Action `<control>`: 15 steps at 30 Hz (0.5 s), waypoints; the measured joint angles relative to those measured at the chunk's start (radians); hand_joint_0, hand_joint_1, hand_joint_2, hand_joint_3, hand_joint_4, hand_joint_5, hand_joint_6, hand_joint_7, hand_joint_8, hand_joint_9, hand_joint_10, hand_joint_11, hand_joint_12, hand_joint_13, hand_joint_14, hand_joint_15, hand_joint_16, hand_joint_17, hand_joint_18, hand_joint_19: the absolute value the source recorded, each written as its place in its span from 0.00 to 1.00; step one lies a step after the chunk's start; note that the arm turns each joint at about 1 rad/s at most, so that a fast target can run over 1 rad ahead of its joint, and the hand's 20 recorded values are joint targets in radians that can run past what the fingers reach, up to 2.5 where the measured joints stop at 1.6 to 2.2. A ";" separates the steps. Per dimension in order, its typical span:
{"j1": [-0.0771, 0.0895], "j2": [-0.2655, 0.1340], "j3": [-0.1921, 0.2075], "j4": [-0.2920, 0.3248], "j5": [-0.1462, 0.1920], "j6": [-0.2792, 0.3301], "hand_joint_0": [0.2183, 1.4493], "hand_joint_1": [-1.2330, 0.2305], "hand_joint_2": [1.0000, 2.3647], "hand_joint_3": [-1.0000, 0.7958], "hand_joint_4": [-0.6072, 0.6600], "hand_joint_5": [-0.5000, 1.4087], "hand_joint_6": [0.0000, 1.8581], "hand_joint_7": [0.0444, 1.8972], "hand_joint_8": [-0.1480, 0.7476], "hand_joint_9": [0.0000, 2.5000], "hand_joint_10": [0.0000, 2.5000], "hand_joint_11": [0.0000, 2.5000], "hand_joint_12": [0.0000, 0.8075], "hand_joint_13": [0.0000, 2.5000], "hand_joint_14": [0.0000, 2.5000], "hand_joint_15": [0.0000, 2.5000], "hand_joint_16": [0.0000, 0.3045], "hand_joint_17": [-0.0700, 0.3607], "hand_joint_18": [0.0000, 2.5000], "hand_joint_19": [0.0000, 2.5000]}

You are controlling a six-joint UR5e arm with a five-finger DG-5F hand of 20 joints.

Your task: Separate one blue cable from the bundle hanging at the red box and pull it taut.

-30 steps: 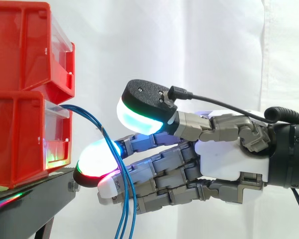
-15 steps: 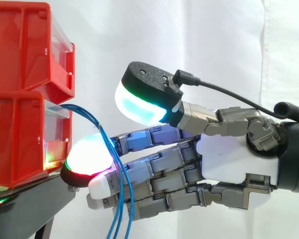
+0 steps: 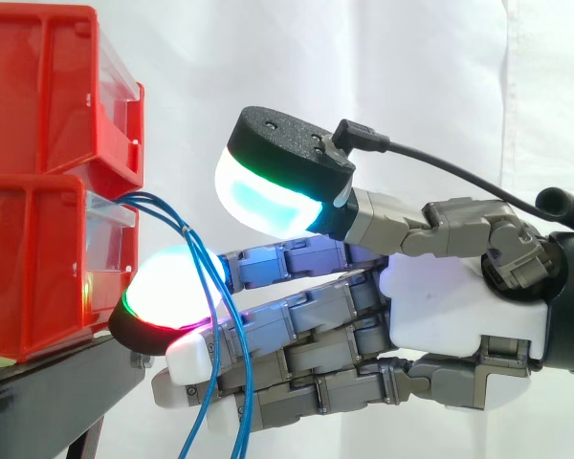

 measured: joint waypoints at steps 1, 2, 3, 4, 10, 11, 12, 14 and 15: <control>0.000 0.000 0.000 0.000 0.000 0.002 0.33 0.45 0.01 0.33 0.64 0.20 0.27 0.64 0.47 0.31 0.01 0.17 0.31 0.20 0.00 0.06 0.10 0.32 0.16 0.10; 0.000 0.000 0.000 0.000 -0.001 0.004 0.33 0.46 0.01 0.33 0.64 0.20 0.27 0.65 0.47 0.31 0.01 0.17 0.30 0.20 0.00 0.06 0.10 0.32 0.16 0.10; 0.000 0.000 0.000 0.000 -0.002 0.008 0.33 0.46 0.01 0.33 0.63 0.20 0.27 0.66 0.47 0.32 0.01 0.17 0.31 0.20 0.00 0.06 0.10 0.32 0.16 0.10; 0.000 0.000 0.000 0.000 -0.003 0.011 0.34 0.47 0.01 0.33 0.63 0.21 0.27 0.68 0.48 0.32 0.01 0.17 0.31 0.20 0.00 0.06 0.10 0.32 0.16 0.10; 0.000 0.000 0.000 0.003 -0.007 0.026 0.34 0.48 0.01 0.36 0.62 0.20 0.31 0.66 0.48 0.33 0.01 0.18 0.31 0.21 0.00 0.06 0.10 0.32 0.17 0.10; 0.000 0.000 0.000 0.003 -0.007 0.026 0.34 0.48 0.01 0.37 0.62 0.20 0.32 0.64 0.49 0.33 0.01 0.18 0.31 0.21 0.00 0.06 0.10 0.32 0.17 0.10; 0.000 0.000 0.000 0.003 -0.007 0.027 0.34 0.48 0.01 0.37 0.61 0.20 0.33 0.63 0.49 0.33 0.01 0.19 0.31 0.21 0.00 0.06 0.10 0.32 0.17 0.09; 0.000 0.000 0.001 0.004 -0.008 0.031 0.34 0.48 0.02 0.40 0.62 0.19 0.36 0.59 0.49 0.33 0.01 0.19 0.31 0.21 0.00 0.07 0.10 0.32 0.17 0.10; 0.000 0.000 0.001 0.004 -0.009 0.035 0.34 0.48 0.02 0.41 0.62 0.18 0.38 0.55 0.49 0.33 0.01 0.20 0.31 0.21 0.00 0.07 0.10 0.32 0.17 0.10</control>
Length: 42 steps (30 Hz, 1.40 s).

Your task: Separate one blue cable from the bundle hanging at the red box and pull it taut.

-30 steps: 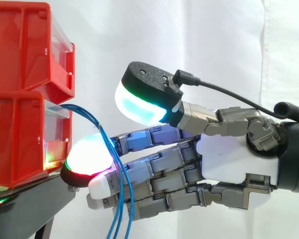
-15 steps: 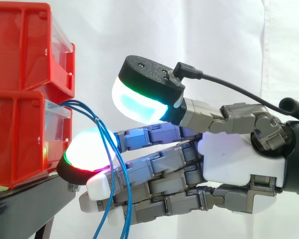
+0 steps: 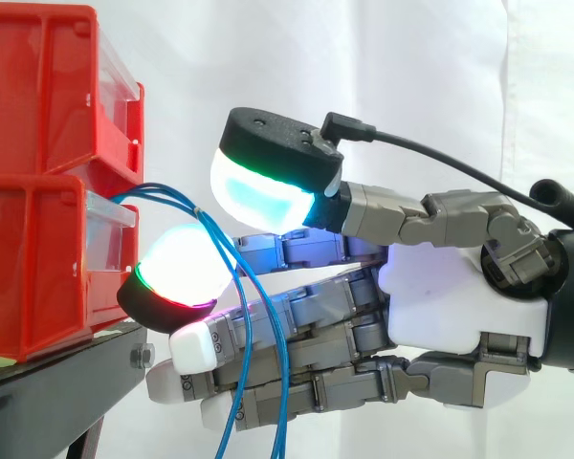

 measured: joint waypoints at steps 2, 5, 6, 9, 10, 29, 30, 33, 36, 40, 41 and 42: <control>0.000 0.000 0.000 0.001 -0.001 0.007 0.33 0.48 0.02 0.42 0.62 0.18 0.39 0.56 0.49 0.33 0.01 0.20 0.31 0.21 0.00 0.07 0.10 0.32 0.17 0.10; 0.000 0.000 0.000 0.001 -0.003 0.014 0.33 0.46 0.02 0.43 0.63 0.17 0.43 0.51 0.50 0.33 0.01 0.21 0.32 0.22 0.00 0.07 0.10 0.33 0.17 0.10; 0.000 0.000 0.000 0.001 -0.003 0.015 0.33 0.45 0.02 0.44 0.63 0.16 0.43 0.51 0.50 0.33 0.01 0.22 0.32 0.22 0.00 0.07 0.10 0.33 0.17 0.10; 0.000 0.000 0.000 0.000 -0.003 0.018 0.33 0.40 0.02 0.44 0.64 0.16 0.46 0.50 0.51 0.32 0.01 0.23 0.32 0.22 0.00 0.07 0.10 0.33 0.18 0.10; 0.000 0.000 0.000 0.000 -0.003 0.019 0.33 0.40 0.02 0.45 0.64 0.15 0.47 0.50 0.51 0.33 0.01 0.23 0.32 0.22 0.00 0.07 0.10 0.33 0.18 0.10; -0.005 0.017 0.001 -0.033 -0.028 0.090 0.42 0.30 0.00 0.31 0.60 0.14 0.49 0.44 0.51 0.32 0.01 0.28 0.33 0.24 0.00 0.08 0.11 0.33 0.21 0.10; -0.005 0.021 0.001 -0.046 -0.029 0.093 0.42 0.31 0.00 0.29 0.61 0.14 0.49 0.44 0.51 0.32 0.01 0.28 0.33 0.24 0.00 0.08 0.11 0.33 0.21 0.10; -0.006 0.031 0.001 -0.085 -0.031 0.096 0.42 0.29 0.00 0.28 0.63 0.14 0.50 0.46 0.51 0.33 0.01 0.28 0.32 0.24 0.00 0.08 0.11 0.33 0.21 0.10; -0.007 0.042 0.001 -0.134 -0.034 0.102 0.39 0.29 0.00 0.28 0.64 0.15 0.49 0.46 0.51 0.33 0.01 0.28 0.32 0.25 0.00 0.08 0.11 0.33 0.22 0.10; -0.007 0.055 0.000 -0.184 -0.040 0.116 0.29 0.29 0.00 0.28 0.65 0.15 0.49 0.45 0.51 0.34 0.01 0.28 0.32 0.25 0.00 0.09 0.11 0.33 0.22 0.11; -0.008 0.058 0.000 -0.192 -0.040 0.118 0.28 0.31 0.00 0.28 0.65 0.15 0.49 0.45 0.51 0.34 0.01 0.28 0.33 0.25 0.00 0.09 0.11 0.34 0.22 0.12; -0.008 0.062 0.000 -0.199 -0.041 0.120 0.28 0.32 0.00 0.28 0.65 0.15 0.49 0.45 0.52 0.34 0.01 0.28 0.33 0.25 0.00 0.09 0.11 0.34 0.22 0.12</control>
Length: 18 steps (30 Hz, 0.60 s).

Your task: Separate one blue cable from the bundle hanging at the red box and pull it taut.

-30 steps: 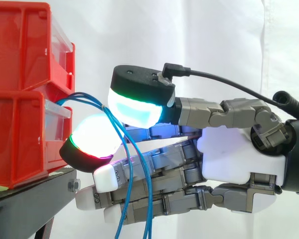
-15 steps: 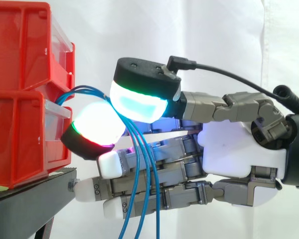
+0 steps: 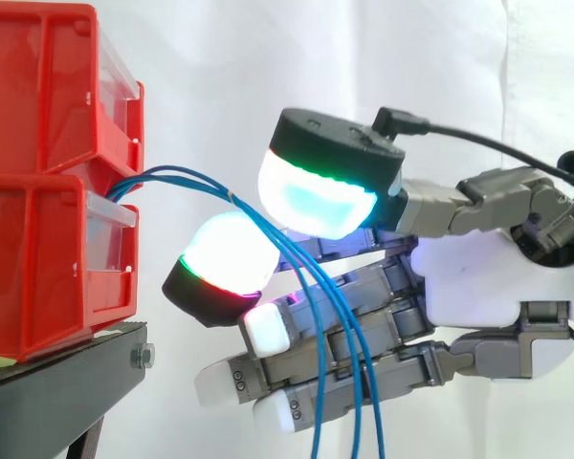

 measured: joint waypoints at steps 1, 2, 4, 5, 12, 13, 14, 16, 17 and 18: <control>0.000 0.003 0.000 -0.005 0.000 0.001 0.29 0.38 0.00 0.28 0.63 0.15 0.48 0.47 0.52 0.36 0.01 0.28 0.33 0.26 0.00 0.09 0.11 0.33 0.22 0.12; 0.000 0.005 0.000 -0.009 0.000 0.002 0.30 0.43 0.00 0.28 0.63 0.15 0.48 0.47 0.52 0.36 0.01 0.27 0.32 0.26 0.00 0.09 0.11 0.33 0.22 0.13; -0.001 0.008 0.000 -0.018 -0.001 0.003 0.32 0.49 0.00 0.28 0.62 0.16 0.48 0.48 0.51 0.37 0.01 0.27 0.32 0.26 0.00 0.09 0.11 0.33 0.22 0.13; -0.001 0.009 0.000 -0.021 -0.001 0.004 0.33 0.49 0.00 0.28 0.61 0.16 0.48 0.48 0.51 0.37 0.01 0.27 0.32 0.26 0.00 0.09 0.11 0.33 0.22 0.13; -0.001 0.010 0.000 -0.027 0.001 0.005 0.35 0.40 0.01 0.37 0.58 0.16 0.49 0.51 0.52 0.36 0.01 0.28 0.34 0.26 0.00 0.09 0.11 0.34 0.22 0.13; -0.002 0.010 0.000 -0.027 0.001 0.005 0.36 0.38 0.01 0.38 0.57 0.15 0.49 0.50 0.52 0.35 0.01 0.28 0.34 0.26 0.00 0.10 0.11 0.34 0.22 0.13; -0.002 0.010 0.001 -0.027 0.002 0.006 0.36 0.38 0.01 0.38 0.56 0.15 0.49 0.50 0.52 0.35 0.01 0.27 0.34 0.26 0.00 0.09 0.11 0.34 0.22 0.13; -0.002 0.010 0.002 -0.027 0.003 0.011 0.38 0.35 0.01 0.39 0.53 0.15 0.49 0.53 0.52 0.35 0.01 0.28 0.34 0.26 0.00 0.10 0.11 0.34 0.22 0.13; -0.002 0.011 0.002 -0.026 0.003 0.013 0.38 0.34 0.02 0.40 0.53 0.15 0.49 0.54 0.51 0.35 0.01 0.28 0.34 0.26 0.00 0.10 0.11 0.34 0.22 0.13; -0.002 0.011 0.003 -0.026 0.003 0.015 0.39 0.34 0.02 0.41 0.51 0.15 0.50 0.55 0.52 0.36 0.01 0.29 0.34 0.26 0.00 0.10 0.11 0.34 0.23 0.13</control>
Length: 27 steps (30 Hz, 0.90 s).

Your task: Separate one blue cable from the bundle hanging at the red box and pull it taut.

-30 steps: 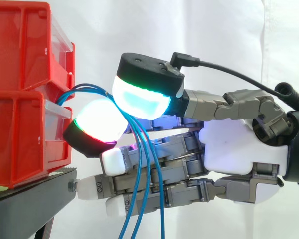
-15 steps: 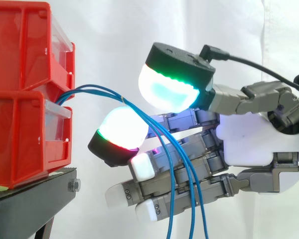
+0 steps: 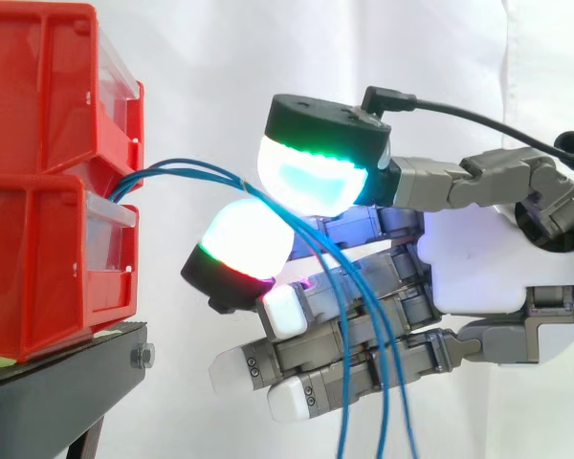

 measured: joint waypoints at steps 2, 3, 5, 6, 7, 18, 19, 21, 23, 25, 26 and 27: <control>0.000 0.000 0.000 0.001 0.000 0.005 0.41 0.32 0.02 0.43 0.49 0.15 0.50 0.57 0.52 0.36 0.01 0.29 0.34 0.26 0.00 0.10 0.11 0.34 0.23 0.14; 0.000 0.000 0.000 0.002 0.000 0.006 0.41 0.32 0.02 0.43 0.48 0.15 0.51 0.58 0.52 0.36 0.01 0.29 0.34 0.27 0.00 0.10 0.12 0.35 0.23 0.14; 0.000 0.000 0.000 0.002 0.000 0.008 0.42 0.32 0.02 0.43 0.46 0.15 0.51 0.59 0.52 0.36 0.01 0.29 0.34 0.27 0.00 0.10 0.12 0.35 0.23 0.14; 0.000 0.000 0.001 0.001 0.001 0.008 0.43 0.32 0.02 0.43 0.46 0.15 0.51 0.58 0.52 0.36 0.01 0.29 0.34 0.27 0.00 0.10 0.12 0.35 0.23 0.14; 0.000 0.000 0.001 0.000 0.001 0.009 0.43 0.31 0.02 0.43 0.46 0.15 0.51 0.59 0.52 0.36 0.01 0.29 0.34 0.27 0.00 0.10 0.12 0.35 0.23 0.14; 0.000 0.000 0.006 -0.002 0.001 0.012 0.51 0.25 0.00 0.28 0.44 0.15 0.51 0.57 0.48 0.39 0.01 0.30 0.30 0.28 0.00 0.11 0.10 0.32 0.23 0.13; 0.000 0.000 0.006 -0.002 0.001 0.013 0.50 0.24 0.00 0.28 0.47 0.15 0.51 0.56 0.48 0.39 0.01 0.29 0.29 0.29 0.00 0.10 0.10 0.32 0.24 0.12; -0.001 0.000 0.007 -0.003 0.002 0.016 0.48 0.24 0.00 0.28 0.49 0.15 0.51 0.54 0.47 0.39 0.01 0.29 0.30 0.29 0.00 0.10 0.10 0.32 0.24 0.11; -0.002 0.000 0.008 -0.003 0.002 0.018 0.45 0.23 0.00 0.28 0.50 0.15 0.51 0.54 0.47 0.39 0.01 0.30 0.29 0.29 0.00 0.10 0.10 0.32 0.24 0.11; -0.003 0.000 0.008 -0.003 0.001 0.021 0.42 0.22 0.00 0.28 0.51 0.15 0.51 0.52 0.48 0.39 0.01 0.29 0.29 0.29 0.00 0.10 0.10 0.32 0.24 0.11; -0.003 0.000 0.009 -0.003 0.000 0.022 0.40 0.21 0.00 0.28 0.51 0.15 0.50 0.53 0.47 0.39 0.01 0.30 0.29 0.29 0.00 0.10 0.10 0.31 0.24 0.12; -0.004 0.000 0.010 -0.003 0.000 0.023 0.38 0.21 0.00 0.28 0.51 0.15 0.50 0.53 0.47 0.39 0.01 0.30 0.29 0.29 0.00 0.10 0.10 0.31 0.24 0.12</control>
